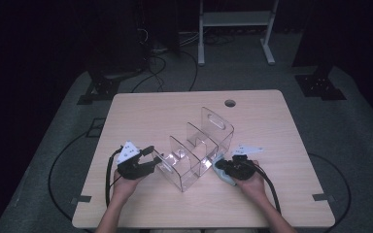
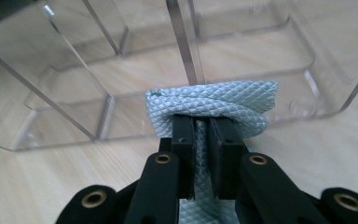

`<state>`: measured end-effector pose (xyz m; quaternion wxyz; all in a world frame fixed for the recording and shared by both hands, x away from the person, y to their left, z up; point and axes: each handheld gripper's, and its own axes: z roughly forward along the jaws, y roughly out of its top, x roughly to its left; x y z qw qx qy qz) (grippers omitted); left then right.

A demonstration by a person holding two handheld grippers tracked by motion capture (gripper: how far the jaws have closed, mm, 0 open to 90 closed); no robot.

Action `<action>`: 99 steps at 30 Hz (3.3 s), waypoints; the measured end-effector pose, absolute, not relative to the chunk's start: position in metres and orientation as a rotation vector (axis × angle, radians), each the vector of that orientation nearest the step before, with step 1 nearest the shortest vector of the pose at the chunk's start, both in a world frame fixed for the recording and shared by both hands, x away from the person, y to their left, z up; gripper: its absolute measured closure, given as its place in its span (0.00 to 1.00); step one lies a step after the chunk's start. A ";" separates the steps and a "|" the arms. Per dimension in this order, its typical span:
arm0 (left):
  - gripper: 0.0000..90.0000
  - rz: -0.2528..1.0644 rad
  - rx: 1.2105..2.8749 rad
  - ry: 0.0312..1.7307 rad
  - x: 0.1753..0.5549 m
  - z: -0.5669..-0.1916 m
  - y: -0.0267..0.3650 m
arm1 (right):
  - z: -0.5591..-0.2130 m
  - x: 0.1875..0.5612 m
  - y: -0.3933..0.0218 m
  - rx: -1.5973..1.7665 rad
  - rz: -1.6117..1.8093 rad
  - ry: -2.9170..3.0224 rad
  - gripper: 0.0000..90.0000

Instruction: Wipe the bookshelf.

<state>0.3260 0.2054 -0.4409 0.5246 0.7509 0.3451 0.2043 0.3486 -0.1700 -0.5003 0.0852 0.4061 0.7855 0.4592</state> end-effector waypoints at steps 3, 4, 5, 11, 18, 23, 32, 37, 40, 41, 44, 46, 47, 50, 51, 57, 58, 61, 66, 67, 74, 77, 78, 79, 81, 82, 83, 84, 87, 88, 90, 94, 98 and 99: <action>0.50 0.489 1.796 0.826 0.326 -0.441 0.205 | -0.492 0.342 -0.170 1.195 1.396 2.330 0.91; 0.50 0.489 1.796 0.825 0.326 -0.441 0.205 | -0.487 0.338 -0.169 1.166 1.418 2.330 0.91; 0.50 0.488 1.796 0.826 0.326 -0.441 0.205 | -0.481 0.332 -0.167 1.136 1.440 2.329 0.91; 0.51 0.484 1.786 0.845 0.327 -0.442 0.205 | -0.456 0.306 -0.139 0.945 1.508 2.341 0.91; 0.51 0.487 1.781 0.848 0.327 -0.442 0.205 | -0.455 0.303 -0.135 0.950 1.515 2.347 0.91; 0.51 0.492 1.787 0.854 0.326 -0.441 0.203 | -0.466 0.306 -0.127 0.974 1.453 2.379 0.91; 0.51 0.484 1.788 0.846 0.326 -0.441 0.205 | -0.472 0.306 -0.126 0.987 1.442 2.379 0.91; 0.51 0.484 1.791 0.844 0.326 -0.441 0.205 | -0.479 0.308 -0.125 1.005 1.420 2.400 0.91; 0.51 0.483 1.790 0.845 0.326 -0.441 0.205 | -0.490 0.312 -0.124 1.042 1.396 2.440 0.91; 0.51 0.483 1.791 0.844 0.326 -0.441 0.205 | -0.492 0.313 -0.124 1.046 1.394 2.446 0.91; 0.51 0.481 1.793 0.839 0.326 -0.441 0.205 | -0.484 0.310 -0.124 1.025 1.401 2.423 0.91; 0.51 0.480 1.792 0.838 0.326 -0.441 0.205 | -0.473 0.307 -0.126 1.003 1.444 2.390 0.91; 0.51 0.480 1.791 0.838 0.326 -0.441 0.205 | -0.469 0.307 -0.128 0.994 1.466 2.377 0.91; 0.51 0.481 1.791 0.840 0.326 -0.441 0.205 | -0.471 0.308 -0.128 1.005 1.466 2.389 0.91; 0.51 0.480 1.792 0.840 0.326 -0.441 0.205 | -0.474 0.309 -0.127 1.010 1.452 2.399 0.91; 0.50 0.472 1.795 0.836 0.325 -0.441 0.204 | -0.487 0.313 -0.126 1.040 1.393 2.455 0.91; 0.50 0.471 1.794 0.837 0.325 -0.441 0.204 | -0.481 0.311 -0.127 1.030 1.413 2.436 0.91; 0.51 0.466 1.791 0.838 0.326 -0.441 0.205 | -0.469 0.307 -0.128 1.000 1.448 2.400 0.91; 0.51 0.471 1.794 0.839 0.325 -0.441 0.205 | -0.483 0.311 -0.125 1.022 1.409 2.437 0.91; 0.51 0.470 1.794 0.838 0.325 -0.441 0.205 | -0.486 0.311 -0.125 1.028 1.398 2.445 0.91; 0.51 0.467 1.788 0.844 0.326 -0.441 0.205 | -0.468 0.308 -0.129 1.004 1.461 2.402 0.91; 0.51 0.470 1.789 0.842 0.325 -0.441 0.204 | -0.468 0.308 -0.128 1.001 1.460 2.404 0.91; 0.50 0.470 1.790 0.841 0.325 -0.441 0.205 | -0.471 0.308 -0.128 1.015 1.452 2.411 0.91; 0.50 0.470 1.787 0.842 0.325 -0.442 0.205 | -0.475 0.309 -0.127 1.029 1.443 2.423 0.91; 0.50 0.470 1.787 0.843 0.325 -0.441 0.205 | -0.484 0.312 -0.126 1.054 1.415 2.453 0.91; 0.50 0.470 1.787 0.845 0.326 -0.441 0.205 | -0.485 0.312 -0.126 1.058 1.410 2.460 0.91; 0.51 0.468 1.784 0.851 0.326 -0.441 0.205 | -0.486 0.313 -0.126 1.062 1.412 2.461 0.91; 0.51 0.467 1.785 0.852 0.326 -0.441 0.205 | -0.483 0.312 -0.126 1.055 1.411 2.455 0.91; 0.51 0.466 1.783 0.852 0.326 -0.441 0.205 | -0.467 0.307 -0.129 1.014 1.472 2.399 0.91; 0.51 0.462 1.774 0.858 0.326 -0.442 0.205 | -0.463 0.306 -0.129 1.003 1.486 2.384 0.91; 0.51 0.461 1.771 0.856 0.326 -0.442 0.205 | -0.462 0.306 -0.129 1.012 1.494 2.385 0.91; 0.50 0.469 1.777 0.858 0.326 -0.442 0.204 | -0.477 0.310 -0.126 1.042 1.426 2.439 0.91; 0.50 0.472 1.774 0.870 0.326 -0.442 0.203 | -0.485 0.313 -0.124 1.065 1.392 2.447 0.91; 0.50 0.472 1.773 0.875 0.325 -0.442 0.203 | -0.485 0.314 -0.123 1.067 1.382 2.436 0.91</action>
